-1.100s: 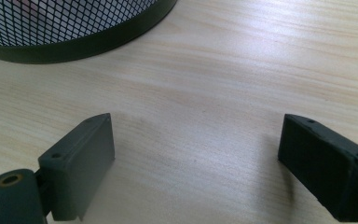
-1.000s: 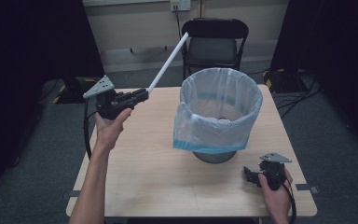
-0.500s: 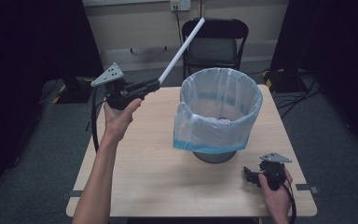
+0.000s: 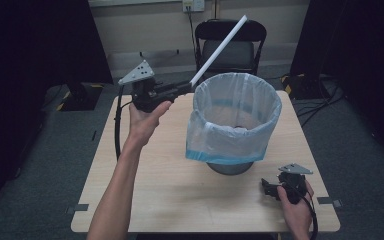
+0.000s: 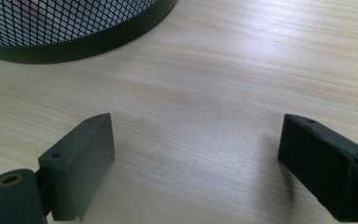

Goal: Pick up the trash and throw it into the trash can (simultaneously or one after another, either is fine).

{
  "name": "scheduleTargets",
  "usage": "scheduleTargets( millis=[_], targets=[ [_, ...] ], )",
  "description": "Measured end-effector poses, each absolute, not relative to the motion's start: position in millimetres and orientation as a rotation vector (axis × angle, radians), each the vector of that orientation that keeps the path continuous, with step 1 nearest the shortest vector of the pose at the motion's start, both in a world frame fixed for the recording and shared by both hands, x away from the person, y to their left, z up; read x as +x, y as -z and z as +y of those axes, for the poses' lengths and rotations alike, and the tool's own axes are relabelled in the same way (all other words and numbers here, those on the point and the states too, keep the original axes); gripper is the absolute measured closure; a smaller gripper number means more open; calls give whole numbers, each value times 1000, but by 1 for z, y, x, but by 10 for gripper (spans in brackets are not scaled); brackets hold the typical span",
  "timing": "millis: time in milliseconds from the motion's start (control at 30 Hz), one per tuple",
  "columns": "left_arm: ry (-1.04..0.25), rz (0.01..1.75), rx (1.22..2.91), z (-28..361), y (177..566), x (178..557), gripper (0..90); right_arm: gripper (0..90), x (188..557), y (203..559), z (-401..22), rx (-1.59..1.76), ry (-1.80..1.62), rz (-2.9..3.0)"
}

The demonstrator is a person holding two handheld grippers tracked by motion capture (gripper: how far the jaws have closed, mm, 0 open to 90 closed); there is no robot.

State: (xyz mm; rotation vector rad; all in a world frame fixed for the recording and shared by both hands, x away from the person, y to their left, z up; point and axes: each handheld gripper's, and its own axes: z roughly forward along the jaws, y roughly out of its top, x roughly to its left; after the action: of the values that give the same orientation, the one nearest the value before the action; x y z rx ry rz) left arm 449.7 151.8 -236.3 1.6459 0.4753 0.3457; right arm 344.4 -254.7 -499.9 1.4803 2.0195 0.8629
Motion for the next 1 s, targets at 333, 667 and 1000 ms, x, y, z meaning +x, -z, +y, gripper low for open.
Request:
scheduleTargets(
  millis=[333, 667, 1000],
  targets=[
    [-297, 439, 1662, 123, 232, 451, 798, 100, 344, 500, -255, 1480, -863, 2020],
    [-259, 393, 1690, 99, 227, 449, 798, 99, 344, 500, -255, 1480, -863, 2019],
    [-245, 365, 1755, 84, 233, 450, 797, 100, 344, 500, -255, 1480, -863, 2019]
  ],
)
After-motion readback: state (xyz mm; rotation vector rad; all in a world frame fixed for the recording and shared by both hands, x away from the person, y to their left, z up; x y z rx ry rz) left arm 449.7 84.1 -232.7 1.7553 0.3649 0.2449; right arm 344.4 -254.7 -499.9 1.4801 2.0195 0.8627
